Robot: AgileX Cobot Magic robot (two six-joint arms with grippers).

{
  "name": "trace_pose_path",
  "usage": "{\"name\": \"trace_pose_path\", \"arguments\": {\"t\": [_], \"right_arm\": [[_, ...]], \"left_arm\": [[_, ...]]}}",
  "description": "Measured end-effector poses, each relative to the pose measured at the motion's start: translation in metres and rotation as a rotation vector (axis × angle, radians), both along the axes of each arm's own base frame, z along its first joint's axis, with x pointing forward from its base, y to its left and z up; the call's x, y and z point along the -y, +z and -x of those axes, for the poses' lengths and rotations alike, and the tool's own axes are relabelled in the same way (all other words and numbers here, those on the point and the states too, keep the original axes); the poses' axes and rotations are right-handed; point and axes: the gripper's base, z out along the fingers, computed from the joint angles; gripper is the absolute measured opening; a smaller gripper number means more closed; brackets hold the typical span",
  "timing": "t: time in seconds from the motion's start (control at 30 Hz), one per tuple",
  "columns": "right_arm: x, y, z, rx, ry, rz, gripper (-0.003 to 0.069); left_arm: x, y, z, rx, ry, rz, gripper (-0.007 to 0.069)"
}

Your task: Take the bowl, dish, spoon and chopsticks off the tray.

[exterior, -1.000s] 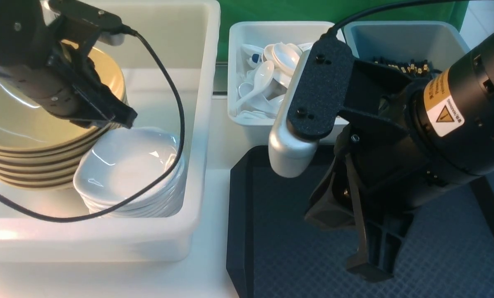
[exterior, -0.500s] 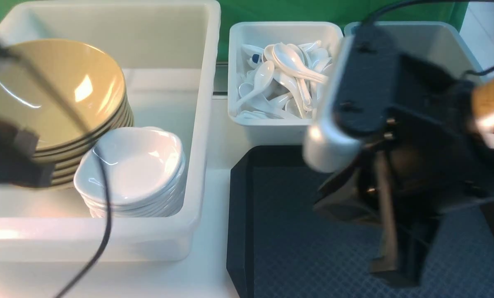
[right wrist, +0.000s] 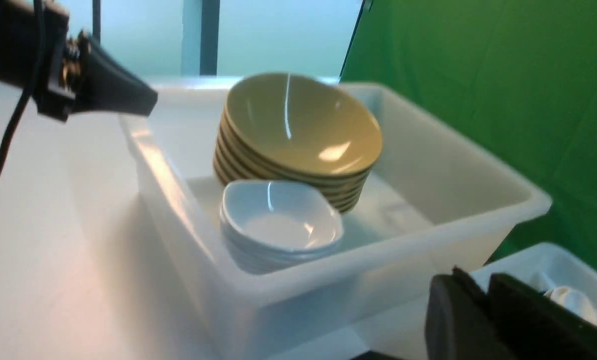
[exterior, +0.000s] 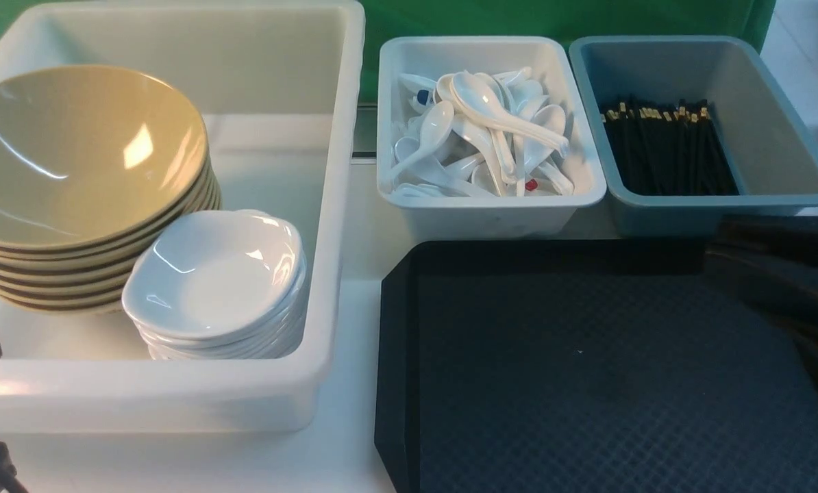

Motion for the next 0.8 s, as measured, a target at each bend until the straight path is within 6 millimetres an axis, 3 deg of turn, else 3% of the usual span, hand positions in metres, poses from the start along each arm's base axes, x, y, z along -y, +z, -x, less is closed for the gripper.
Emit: {"name": "trace_pose_path", "arguments": {"t": [0.8], "right_arm": [[0.004, -0.014, 0.002, -0.012, -0.004, 0.008, 0.0095]], "left_arm": [[0.0, 0.001, 0.0, 0.008, 0.0, 0.015, -0.0011]]}}
